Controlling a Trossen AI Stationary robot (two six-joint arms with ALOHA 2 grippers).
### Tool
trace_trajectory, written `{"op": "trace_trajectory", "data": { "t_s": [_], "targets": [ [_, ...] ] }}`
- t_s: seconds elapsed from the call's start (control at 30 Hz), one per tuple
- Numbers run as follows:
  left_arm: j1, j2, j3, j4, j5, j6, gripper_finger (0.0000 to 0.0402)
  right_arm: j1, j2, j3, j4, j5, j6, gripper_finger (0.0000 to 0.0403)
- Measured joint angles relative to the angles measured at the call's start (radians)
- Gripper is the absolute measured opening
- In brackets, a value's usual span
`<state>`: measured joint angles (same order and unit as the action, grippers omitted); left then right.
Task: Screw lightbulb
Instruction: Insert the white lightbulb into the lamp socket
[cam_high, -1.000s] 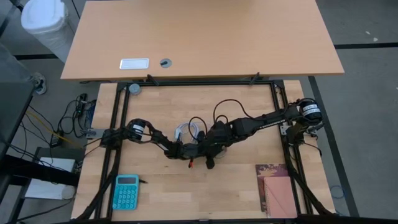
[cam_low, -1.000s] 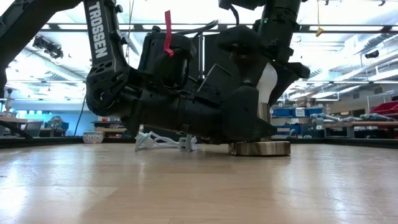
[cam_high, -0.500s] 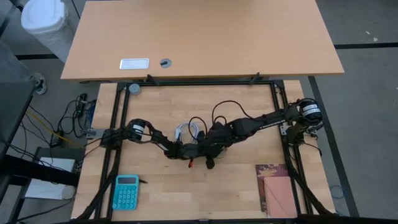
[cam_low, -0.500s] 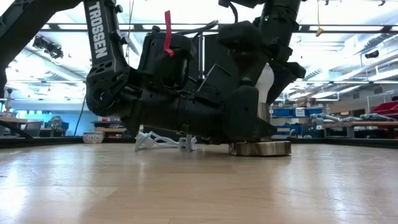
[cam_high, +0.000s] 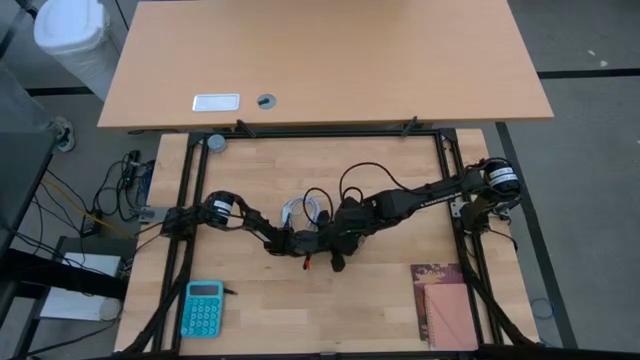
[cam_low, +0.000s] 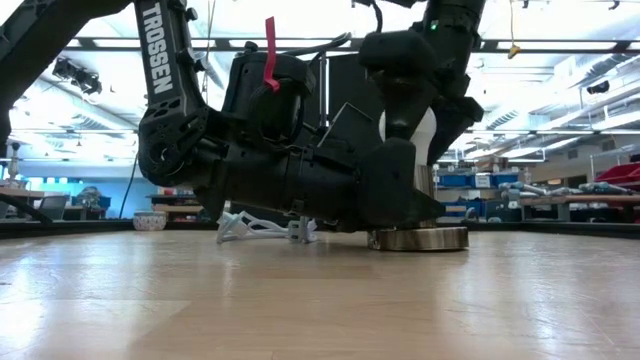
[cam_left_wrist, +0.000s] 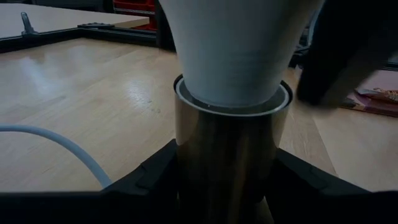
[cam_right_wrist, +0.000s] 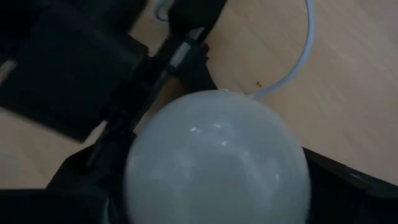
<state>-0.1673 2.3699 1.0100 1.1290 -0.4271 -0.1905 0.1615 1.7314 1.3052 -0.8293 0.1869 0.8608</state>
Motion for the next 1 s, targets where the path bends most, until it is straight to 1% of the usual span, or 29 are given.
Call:
{"op": "trace_trajectory", "data": {
  "t_s": [0.4, 0.73, 0.9, 1.0],
  "targets": [
    [0.0, 0.0, 0.0, -0.002, 0.005, 0.003, 0.0198, 0.002, -0.029, 0.0, -0.032, -0.005, -0.138, 0.0322],
    [0.0, 0.0, 0.0, -0.003, 0.006, 0.003, 0.0198, 0.006, -0.03, 0.0, -0.031, -0.067, -0.318, 0.0323],
    [0.0, 0.0, 0.0, -0.005, 0.007, 0.006, 0.0198, 0.019, -0.034, 0.0, -0.089, -0.079, -0.381, 0.0323],
    [0.0, 0.0, 0.0, -0.005, 0.008, 0.006, 0.0198, 0.045, -0.046, 0.0, -0.138, -0.074, -0.392, 0.0323]
  ]
}}
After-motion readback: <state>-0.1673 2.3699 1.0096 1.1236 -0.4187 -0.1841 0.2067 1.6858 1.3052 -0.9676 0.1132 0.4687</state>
